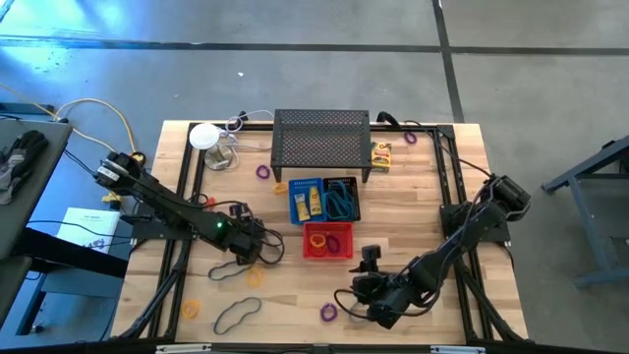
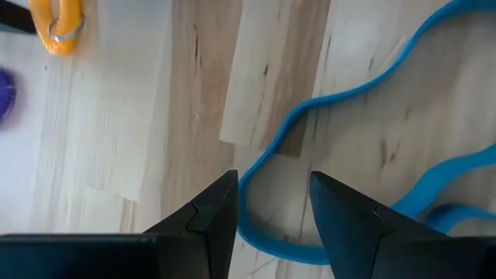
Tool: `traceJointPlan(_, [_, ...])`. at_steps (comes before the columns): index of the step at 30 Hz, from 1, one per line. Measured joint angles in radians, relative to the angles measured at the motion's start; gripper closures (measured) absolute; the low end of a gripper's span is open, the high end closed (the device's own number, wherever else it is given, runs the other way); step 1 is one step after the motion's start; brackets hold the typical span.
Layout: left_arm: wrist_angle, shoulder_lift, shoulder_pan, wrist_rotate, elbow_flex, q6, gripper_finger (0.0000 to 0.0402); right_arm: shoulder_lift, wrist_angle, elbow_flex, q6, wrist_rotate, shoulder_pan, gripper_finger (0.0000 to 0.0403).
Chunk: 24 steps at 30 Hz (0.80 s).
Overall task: Pick & Place Office Desk Supplies
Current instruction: Put the blue rubber band into the black bin
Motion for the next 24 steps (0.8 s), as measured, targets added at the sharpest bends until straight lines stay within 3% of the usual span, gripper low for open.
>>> traceJointPlan(16, [0.075, -0.003, 0.038, 0.005, -0.086, -0.049, 0.0256, 0.001, 0.049, -0.023, 0.006, -0.059, -0.013, 0.0227])
traceJointPlan(20, [0.091, -0.003, 0.044, 0.02, -0.091, -0.05, 0.0295, 0.001, 0.049, -0.023, 0.007, -0.059, -0.013, 0.0227])
traceJointPlan(24, [0.121, -0.001, 0.029, 0.018, -0.093, -0.05, 0.0365, 0.001, 0.049, -0.023, 0.005, -0.059, -0.013, 0.0227])
